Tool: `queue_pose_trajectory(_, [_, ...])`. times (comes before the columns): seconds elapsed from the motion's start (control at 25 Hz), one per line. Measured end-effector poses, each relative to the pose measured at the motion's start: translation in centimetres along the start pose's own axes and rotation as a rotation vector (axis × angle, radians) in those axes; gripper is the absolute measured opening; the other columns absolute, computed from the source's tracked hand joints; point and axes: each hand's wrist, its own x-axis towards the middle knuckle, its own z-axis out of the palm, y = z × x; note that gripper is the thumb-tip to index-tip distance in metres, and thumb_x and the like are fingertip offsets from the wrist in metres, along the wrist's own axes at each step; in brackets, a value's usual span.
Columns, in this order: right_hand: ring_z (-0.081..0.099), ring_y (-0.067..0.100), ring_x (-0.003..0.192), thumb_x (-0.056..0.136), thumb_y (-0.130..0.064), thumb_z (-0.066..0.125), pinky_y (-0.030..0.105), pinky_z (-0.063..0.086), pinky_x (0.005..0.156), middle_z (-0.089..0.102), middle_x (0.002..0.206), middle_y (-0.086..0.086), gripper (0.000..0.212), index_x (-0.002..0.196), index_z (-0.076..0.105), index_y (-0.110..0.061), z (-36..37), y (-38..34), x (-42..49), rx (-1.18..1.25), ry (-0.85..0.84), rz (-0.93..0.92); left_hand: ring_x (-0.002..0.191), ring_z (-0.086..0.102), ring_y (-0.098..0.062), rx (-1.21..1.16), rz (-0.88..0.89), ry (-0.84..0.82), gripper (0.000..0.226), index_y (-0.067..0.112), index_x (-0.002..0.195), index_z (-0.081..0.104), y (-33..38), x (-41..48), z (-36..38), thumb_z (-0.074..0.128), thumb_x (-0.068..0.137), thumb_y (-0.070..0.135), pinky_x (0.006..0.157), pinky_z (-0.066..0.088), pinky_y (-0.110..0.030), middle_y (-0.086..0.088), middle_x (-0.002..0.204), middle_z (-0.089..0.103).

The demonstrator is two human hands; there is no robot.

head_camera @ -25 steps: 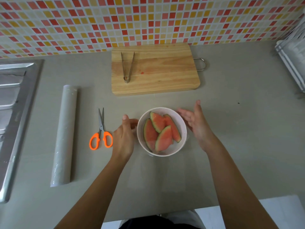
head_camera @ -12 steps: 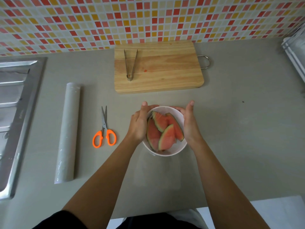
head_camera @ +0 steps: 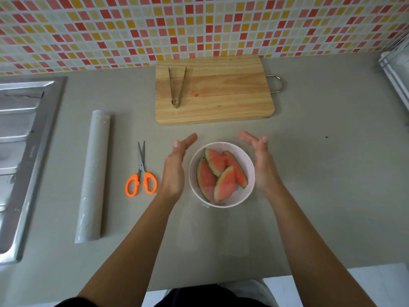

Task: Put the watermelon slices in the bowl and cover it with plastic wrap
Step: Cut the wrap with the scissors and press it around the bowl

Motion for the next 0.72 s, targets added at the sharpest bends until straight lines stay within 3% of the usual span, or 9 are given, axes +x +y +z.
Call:
queue_pose_trajectory(0.16, [0.056, 0.017, 0.117, 0.044, -0.099, 0.03, 0.044, 0.037, 0.107, 0.059, 0.129, 0.001, 0.094, 0.11, 0.06, -0.037, 1.4, 0.2, -0.4, 0.219, -0.125, 0.097, 0.119, 0.057, -0.017, -0.137, -0.014, -0.001, 0.056, 0.037, 0.113, 0.066, -1.4, -1.0, 1.7, 0.027, 0.085, 0.066, 0.106, 0.038, -0.048, 0.0, 0.123, 0.065])
queue_pose_trajectory(0.28, [0.056, 0.018, 0.117, 0.042, -0.099, 0.027, 0.044, 0.036, 0.108, 0.058, 0.13, 0.002, 0.099, 0.111, 0.058, -0.035, 1.2, -0.1, -0.1, 0.213, -0.135, 0.109, 0.115, 0.06, -0.019, -0.157, -0.053, 0.01, 0.063, 0.026, 0.115, 0.067, -1.6, -0.7, 1.9, 0.023, 0.088, 0.064, 0.104, 0.04, -0.048, -0.004, 0.118, 0.068])
queue_pose_trajectory(0.36, [0.05, 0.017, 0.123, 0.044, -0.099, 0.025, 0.039, 0.034, 0.108, 0.051, 0.137, 0.001, 0.108, 0.122, 0.053, -0.03, 1.1, -0.1, 0.0, 0.195, -0.142, 0.107, 0.112, 0.062, -0.02, -0.141, -0.074, -0.015, 0.062, 0.028, 0.108, 0.07, -1.4, -0.6, 2.0, 0.02, 0.091, 0.061, 0.099, 0.044, -0.043, -0.004, 0.112, 0.071])
queue_pose_trajectory(0.4, [0.043, 0.015, 0.129, 0.051, -0.096, 0.02, 0.035, 0.03, 0.109, 0.045, 0.142, -0.001, 0.111, 0.13, 0.047, -0.024, 1.0, -0.2, 0.0, 0.205, -0.119, 0.091, 0.11, 0.063, -0.019, -0.194, -0.076, -0.046, 0.062, 0.029, 0.105, 0.071, -1.3, -0.7, 2.0, 0.019, 0.092, 0.06, 0.094, 0.047, -0.038, -0.004, 0.111, 0.071])
queue_pose_trajectory(0.48, [0.03, 0.011, 0.137, 0.081, -0.073, 0.0, 0.027, 0.019, 0.111, 0.036, 0.147, -0.001, 0.091, 0.14, 0.035, -0.014, 0.1, -0.2, -0.1, 0.3, 0.059, -0.003, 0.115, 0.059, -0.019, -0.431, -0.094, -0.031, 0.062, 0.026, 0.111, 0.067, -1.3, -0.9, 1.8, 0.016, 0.095, 0.057, 0.093, 0.048, -0.032, -0.004, 0.12, 0.066])
queue_pose_trajectory(0.56, [0.03, 0.01, 0.137, 0.094, -0.048, -0.009, 0.025, 0.013, 0.113, 0.037, 0.147, 0.003, 0.073, 0.14, 0.035, -0.012, -1.3, 0.1, -1.1, 0.384, 0.288, -0.066, 0.132, 0.043, -0.018, -0.539, -0.1, 0.176, 0.057, 0.023, 0.126, 0.054, -2.1, -1.7, 1.3, 0.013, 0.099, 0.053, 0.106, 0.036, -0.033, 0.001, 0.139, 0.05])
queue_pose_trajectory(0.64, [0.03, 0.007, 0.137, 0.092, -0.056, -0.001, 0.021, 0.014, 0.112, 0.037, 0.147, 0.0, 0.074, 0.14, 0.036, -0.014, -1.2, 1.0, -3.0, 0.38, 0.383, -0.067, 0.138, 0.033, -0.014, -0.481, -0.057, 0.275, 0.052, 0.022, 0.136, 0.044, -3.2, -3.0, 1.8, 0.015, 0.1, 0.047, 0.111, 0.026, -0.03, 0.005, 0.145, 0.041])
queue_pose_trajectory(0.72, [0.029, 0.001, 0.135, 0.071, -0.085, 0.018, 0.015, 0.02, 0.108, 0.034, 0.145, -0.009, 0.099, 0.141, 0.031, -0.017, 0.9, 1.8, -5.2, 0.361, 0.268, -0.063, 0.133, 0.042, -0.013, -0.428, 0.023, 0.217, 0.055, 0.018, 0.137, 0.044, -3.4, -4.1, 3.1, 0.018, 0.098, 0.048, 0.11, 0.031, -0.031, 0.0, 0.143, 0.047])
